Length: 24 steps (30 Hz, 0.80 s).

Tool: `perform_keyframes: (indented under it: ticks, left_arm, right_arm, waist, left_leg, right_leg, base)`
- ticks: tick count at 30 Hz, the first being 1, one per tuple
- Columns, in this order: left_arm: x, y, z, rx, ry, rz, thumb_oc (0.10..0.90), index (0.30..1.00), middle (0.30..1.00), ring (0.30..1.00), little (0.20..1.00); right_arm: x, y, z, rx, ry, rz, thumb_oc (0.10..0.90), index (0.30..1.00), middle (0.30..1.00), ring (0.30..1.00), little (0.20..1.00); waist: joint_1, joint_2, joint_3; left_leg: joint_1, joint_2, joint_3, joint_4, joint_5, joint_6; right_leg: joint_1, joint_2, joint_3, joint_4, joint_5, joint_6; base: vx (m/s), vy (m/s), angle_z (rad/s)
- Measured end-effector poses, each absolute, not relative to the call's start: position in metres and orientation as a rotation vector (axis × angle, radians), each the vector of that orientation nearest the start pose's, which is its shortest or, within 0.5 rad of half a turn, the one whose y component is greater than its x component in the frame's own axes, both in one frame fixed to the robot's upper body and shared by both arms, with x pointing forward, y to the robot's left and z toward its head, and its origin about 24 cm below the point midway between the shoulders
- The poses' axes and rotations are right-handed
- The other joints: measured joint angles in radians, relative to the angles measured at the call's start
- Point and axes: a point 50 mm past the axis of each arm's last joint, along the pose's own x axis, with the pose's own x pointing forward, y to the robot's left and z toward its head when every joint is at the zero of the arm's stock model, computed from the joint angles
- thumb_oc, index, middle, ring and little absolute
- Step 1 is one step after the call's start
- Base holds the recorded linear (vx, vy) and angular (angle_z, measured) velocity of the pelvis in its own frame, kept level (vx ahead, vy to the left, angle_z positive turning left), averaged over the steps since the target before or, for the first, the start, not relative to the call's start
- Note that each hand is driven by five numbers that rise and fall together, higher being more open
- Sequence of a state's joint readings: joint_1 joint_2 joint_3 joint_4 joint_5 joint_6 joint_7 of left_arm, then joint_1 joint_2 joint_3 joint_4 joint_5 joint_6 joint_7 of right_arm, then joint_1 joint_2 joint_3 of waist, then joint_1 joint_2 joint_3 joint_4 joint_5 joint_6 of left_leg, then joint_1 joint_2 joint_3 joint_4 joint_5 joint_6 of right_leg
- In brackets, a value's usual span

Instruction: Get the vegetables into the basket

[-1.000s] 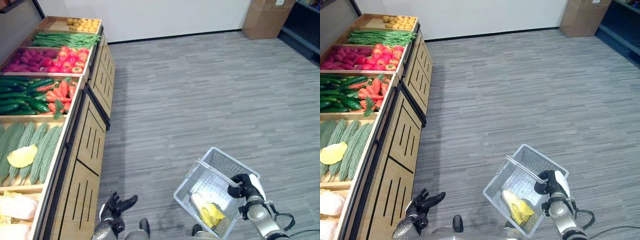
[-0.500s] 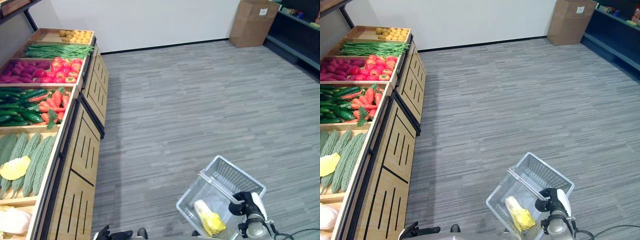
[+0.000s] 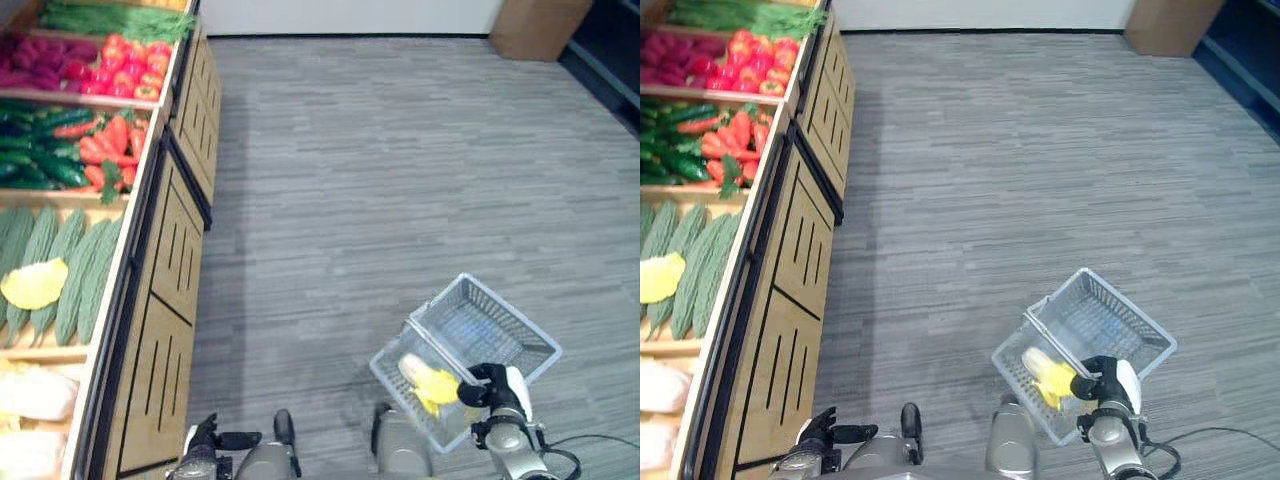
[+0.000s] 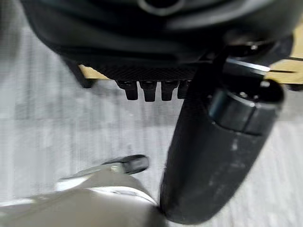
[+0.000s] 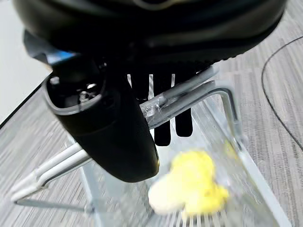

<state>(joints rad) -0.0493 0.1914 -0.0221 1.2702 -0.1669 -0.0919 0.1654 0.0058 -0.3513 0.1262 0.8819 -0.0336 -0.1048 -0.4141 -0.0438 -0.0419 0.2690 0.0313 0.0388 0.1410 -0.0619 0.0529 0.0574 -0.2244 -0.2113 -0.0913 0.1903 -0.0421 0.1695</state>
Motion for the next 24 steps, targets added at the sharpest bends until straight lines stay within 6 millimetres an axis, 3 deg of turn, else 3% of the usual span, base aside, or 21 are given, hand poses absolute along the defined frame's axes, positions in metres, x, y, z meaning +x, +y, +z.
perform_keyframes:
  ticks: [2,5,6,8,9,10,12,13,15,16,19,22,24]
  left_arm:
    - [0.106,0.232,-0.158,0.14,1.114,0.342,0.9,1.0,1.0,1.0,1.0]
    - [0.098,0.232,-0.16,0.131,1.138,0.365,0.9,1.0,1.0,1.0,1.0]
    - [0.091,0.23,-0.162,0.126,1.151,0.367,0.9,1.0,1.0,1.0,1.0]
    - [0.082,0.223,-0.165,0.107,1.171,0.372,0.9,1.0,1.0,1.0,1.0]
    - [0.082,0.222,-0.165,0.1,1.169,0.377,0.9,1.0,1.0,1.0,1.0]
    - [0.081,0.218,-0.166,0.09,1.17,0.373,0.9,1.0,1.0,1.0,1.0]
    - [0.087,0.219,-0.164,0.096,1.146,0.36,0.9,1.0,1.0,1.0,1.0]
    - [0.088,0.219,-0.164,0.09,1.144,0.367,0.9,1.0,1.0,1.0,1.0]
    - [0.095,0.221,-0.162,0.072,1.113,0.385,0.9,1.0,1.0,1.0,1.0]
    - [0.104,0.225,-0.158,0.073,1.077,0.392,0.9,1.0,1.0,1.0,1.0]
    - [0.112,0.229,-0.155,0.082,1.051,0.393,0.9,1.0,1.0,1.0,1.0]
    - [0.117,0.23,-0.153,0.086,1.038,0.391,0.9,1.0,1.0,1.0,1.0]
    - [0.121,0.23,-0.152,0.105,1.033,0.376,0.9,1.0,1.0,1.0,1.0]
  right_arm:
    - [0.167,-0.271,-0.102,-0.572,0.7,-0.383,0.4,0.3,0.3,0.3,0.3]
    - [0.165,-0.267,-0.104,-0.565,0.707,-0.376,0.4,0.3,0.3,0.3,0.3]
    - [0.16,-0.272,-0.106,-0.57,0.728,-0.392,0.4,0.3,0.3,0.3,0.3]
    - [0.157,-0.277,-0.106,-0.58,0.737,-0.396,0.4,0.3,0.3,0.3,0.3]
    - [0.157,-0.278,-0.105,-0.584,0.735,-0.398,0.4,0.3,0.3,0.3,0.3]
    - [0.158,-0.28,-0.104,-0.589,0.73,-0.399,0.4,0.3,0.3,0.3,0.3]
    - [0.157,-0.29,-0.098,-0.613,0.705,-0.411,0.4,0.3,0.3,0.3,0.3]
    - [0.161,-0.292,-0.096,-0.617,0.693,-0.415,0.4,0.3,0.3,0.3,0.3]
    - [0.163,-0.292,-0.095,-0.615,0.688,-0.414,0.4,0.3,0.3,0.3,0.3]
    - [0.164,-0.292,-0.094,-0.613,0.683,-0.416,0.4,0.3,0.3,0.3,0.3]
    - [0.163,-0.293,-0.094,-0.61,0.684,-0.427,0.4,0.3,0.3,0.3,0.3]
    - [0.158,-0.295,-0.096,-0.594,0.695,-0.452,0.4,0.3,0.3,0.3,0.3]
    - [0.155,-0.293,-0.098,-0.589,0.702,-0.461,0.4,0.3,0.3,0.3,0.3]
  waist:
    - [0.001,-0.002,0.001]
    - [-0.005,-0.002,0.002]
    - [-0.004,0.011,-0.009]
    - [-0.003,0.045,-0.025]
    - [0.002,0.048,-0.028]
    - [0.004,0.067,-0.035]
    - [0.0,0.073,-0.056]
    - [0.0,0.081,-0.059]
    - [0.005,0.061,-0.051]
    - [0.012,0.039,-0.041]
    - [0.022,0.019,-0.028]
    - [0.023,0.011,-0.024]
    - [0.022,0.011,-0.022]
  left_leg:
    - [0.01,-0.004,-0.008,-0.001,0.0,-0.001]
    - [0.04,-0.004,-0.054,-0.009,-0.015,-0.024]
    - [0.065,0.025,-0.071,-0.028,-0.025,-0.048]
    - [0.083,0.085,-0.076,-0.02,-0.02,-0.059]
    - [0.084,0.097,-0.077,0.001,-0.025,-0.076]
    - [0.072,0.107,-0.081,0.025,-0.019,-0.068]
    - [0.027,0.128,-0.128,0.046,0.008,-0.122]
    - [0.011,0.134,-0.129,0.065,0.013,-0.128]
    - [-0.053,0.127,-0.156,0.165,0.025,-0.149]
    - [-0.111,0.114,-0.17,0.25,0.047,-0.181]
    - [-0.151,0.125,-0.153,0.303,0.083,-0.203]
    - [-0.159,0.128,-0.051,0.19,0.036,-0.192]
    - [-0.172,0.132,-0.007,-0.009,0.043,-0.193]
  right_leg:
    - [0.028,0.002,0.003,-0.116,0.022,0.008]
    - [0.071,0.035,0.059,-0.116,0.061,-0.013]
    - [0.091,0.059,0.039,-0.113,0.093,-0.024]
    - [0.124,0.104,0.006,-0.112,0.095,-0.045]
    - [0.139,0.111,-0.014,-0.114,0.095,-0.056]
    - [0.15,0.129,-0.025,-0.106,0.085,-0.06]
    - [0.132,0.138,-0.077,-0.085,0.061,-0.089]
    - [0.127,0.148,-0.081,-0.071,0.05,-0.094]
    - [0.123,0.142,-0.096,-0.049,0.021,-0.107]
    - [0.124,0.121,-0.117,-0.053,0.004,-0.126]
    - [0.158,0.117,-0.144,-0.072,0.008,-0.144]
    - [0.195,0.111,-0.177,-0.119,-0.004,-0.148]
    - [0.203,0.133,-0.177,-0.171,-0.002,-0.147]
  base:
    - [0.27,-0.111,0.38]
    - [0.22,-0.161,0.54]
    - [0.13,-0.138,0.73]
    - [0.17,-0.258,0.53]
    - [0.14,-0.285,0.27]
    - [0.05,-0.129,0.38]
    - [0.09,-0.192,0.59]
    - [0.09,-0.261,0.46]
    - [0.04,-0.157,0.43]
    - [0.06,-0.074,0.44]
    - [0.07,0.001,0.35]
    - [0.16,0.084,0.39]
    - [0.18,0.094,0.21]
